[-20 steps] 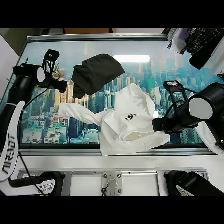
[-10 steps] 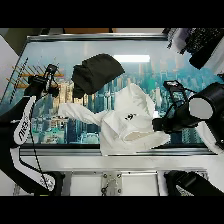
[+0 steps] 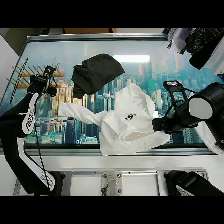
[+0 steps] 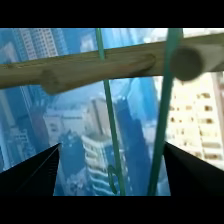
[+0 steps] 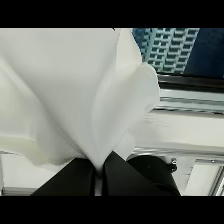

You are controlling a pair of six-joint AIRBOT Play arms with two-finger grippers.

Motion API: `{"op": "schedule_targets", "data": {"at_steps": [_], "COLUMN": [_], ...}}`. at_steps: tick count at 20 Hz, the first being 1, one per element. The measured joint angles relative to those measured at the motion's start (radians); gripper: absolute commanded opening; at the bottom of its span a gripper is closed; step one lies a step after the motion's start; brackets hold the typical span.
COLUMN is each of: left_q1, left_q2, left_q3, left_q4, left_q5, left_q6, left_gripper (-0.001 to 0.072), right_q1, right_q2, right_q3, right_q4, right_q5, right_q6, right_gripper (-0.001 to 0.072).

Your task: Fold the clothes and pants, and hang the long-sleeved shirts on hangers.

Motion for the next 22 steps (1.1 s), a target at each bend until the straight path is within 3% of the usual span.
{"op": "schedule_targets", "data": {"at_steps": [1,2,4,7,15,22], "left_q1": [0.003,0.004,0.004,-0.002,-0.005,-0.027], "left_q2": [-0.007,-0.013,-0.023,-0.029,-0.018,0.117], "left_q3": [0.003,0.004,0.005,0.004,0.004,0.004], "left_q4": [0.000,0.003,0.003,0.002,-0.006,-0.009], "left_q5": [-0.003,-0.008,-0.016,-0.024,-0.061,-0.138], "left_q6": [-0.013,-0.024,-0.039,-0.055,-0.074,-0.072], "left_gripper": [0.0689,0.0616,0.0304,0.0016,0.0014,0.0014], "right_q1": [0.000,0.000,0.000,0.000,0.000,0.000], "right_q2": [0.000,0.000,0.000,0.000,0.000,0.000], "right_q3": [0.000,0.000,0.000,0.000,0.000,0.000], "right_q4": [0.000,0.000,0.000,0.000,0.000,0.000], "right_q5": [-0.001,-0.001,-0.001,0.000,-0.001,0.000], "right_q6": [0.000,0.000,0.000,0.000,0.000,0.000], "right_gripper": [0.0024,0.0023,0.0023,0.0023,0.0024,0.0024]}}
